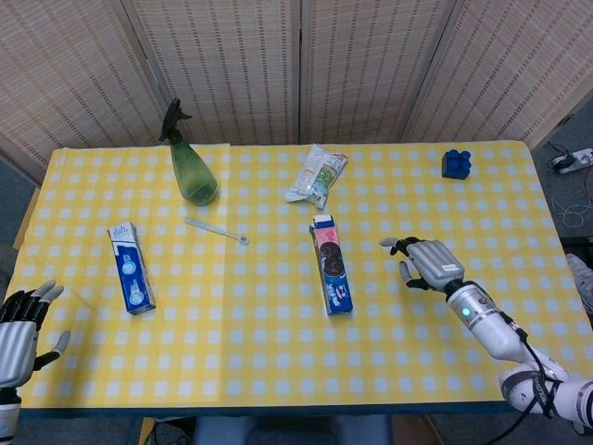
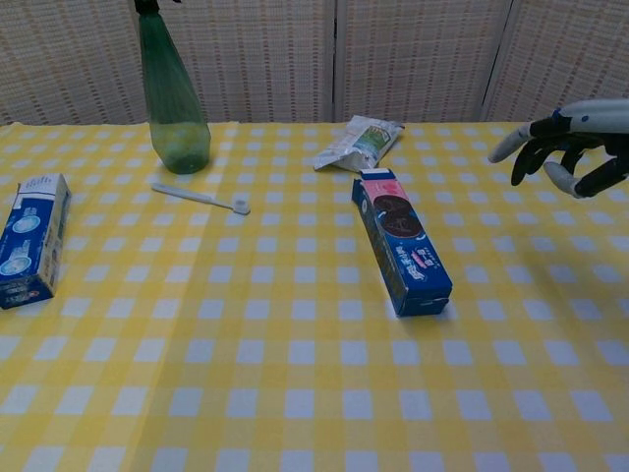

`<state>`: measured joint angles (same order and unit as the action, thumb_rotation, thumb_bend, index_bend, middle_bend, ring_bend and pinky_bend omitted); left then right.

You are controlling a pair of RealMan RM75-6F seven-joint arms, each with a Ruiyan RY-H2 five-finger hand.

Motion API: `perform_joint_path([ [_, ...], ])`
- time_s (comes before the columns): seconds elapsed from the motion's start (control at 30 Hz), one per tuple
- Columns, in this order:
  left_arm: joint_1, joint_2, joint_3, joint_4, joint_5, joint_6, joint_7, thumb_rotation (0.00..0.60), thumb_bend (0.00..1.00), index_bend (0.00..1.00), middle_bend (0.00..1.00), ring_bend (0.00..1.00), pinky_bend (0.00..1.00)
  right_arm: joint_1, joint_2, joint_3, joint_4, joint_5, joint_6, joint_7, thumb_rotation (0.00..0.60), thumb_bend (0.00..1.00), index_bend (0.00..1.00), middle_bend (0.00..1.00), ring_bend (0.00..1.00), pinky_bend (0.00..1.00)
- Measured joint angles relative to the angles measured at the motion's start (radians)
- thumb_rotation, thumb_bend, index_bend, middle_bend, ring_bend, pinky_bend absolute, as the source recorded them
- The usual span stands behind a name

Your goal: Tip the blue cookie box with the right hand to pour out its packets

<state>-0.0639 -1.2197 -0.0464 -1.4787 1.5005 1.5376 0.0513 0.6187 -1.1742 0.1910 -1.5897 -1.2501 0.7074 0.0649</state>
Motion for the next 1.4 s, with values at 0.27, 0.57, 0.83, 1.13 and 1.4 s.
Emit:
perform_joint_path([
  [0.27, -0.001, -0.005, 0.002, 0.007, -0.002, -0.008, -0.001, 0.6, 0.33, 0.21, 0.16, 0.16, 0.09, 0.122, -0.127, 0.016, 0.147, 0.085, -0.135, 0.031, 0.6, 0.67, 0.17, 0.3, 0.22, 0.35],
  [0.57, 0.0, -0.009, 0.005, 0.012, -0.002, -0.013, -0.002, 0.6, 0.33, 0.21, 0.16, 0.16, 0.09, 0.206, -0.225, 0.01, 0.264, 0.149, -0.213, 0.02, 0.6, 0.68, 0.17, 0.3, 0.22, 0.35],
  [0.83, -0.001, -0.01, 0.009, 0.013, -0.001, -0.019, 0.0, 0.6, 0.33, 0.21, 0.16, 0.16, 0.09, 0.288, -0.322, 0.014, 0.355, 0.181, -0.247, -0.003, 0.6, 0.68, 0.17, 0.3, 0.22, 0.35],
  [1.13, 0.001, -0.01, 0.009, 0.015, -0.006, -0.022, 0.0, 0.6, 0.33, 0.21, 0.16, 0.16, 0.09, 0.359, -0.395, 0.017, 0.366, 0.176, -0.259, -0.031, 0.6, 0.68, 0.17, 0.3, 0.22, 0.35],
  [1.4, 0.007, -0.005, 0.01, 0.018, -0.01, -0.018, -0.005, 0.6, 0.33, 0.21, 0.16, 0.16, 0.09, 0.357, -0.394, 0.014, 0.288, 0.111, -0.218, -0.018, 0.6, 0.66, 0.17, 0.3, 0.22, 0.35],
])
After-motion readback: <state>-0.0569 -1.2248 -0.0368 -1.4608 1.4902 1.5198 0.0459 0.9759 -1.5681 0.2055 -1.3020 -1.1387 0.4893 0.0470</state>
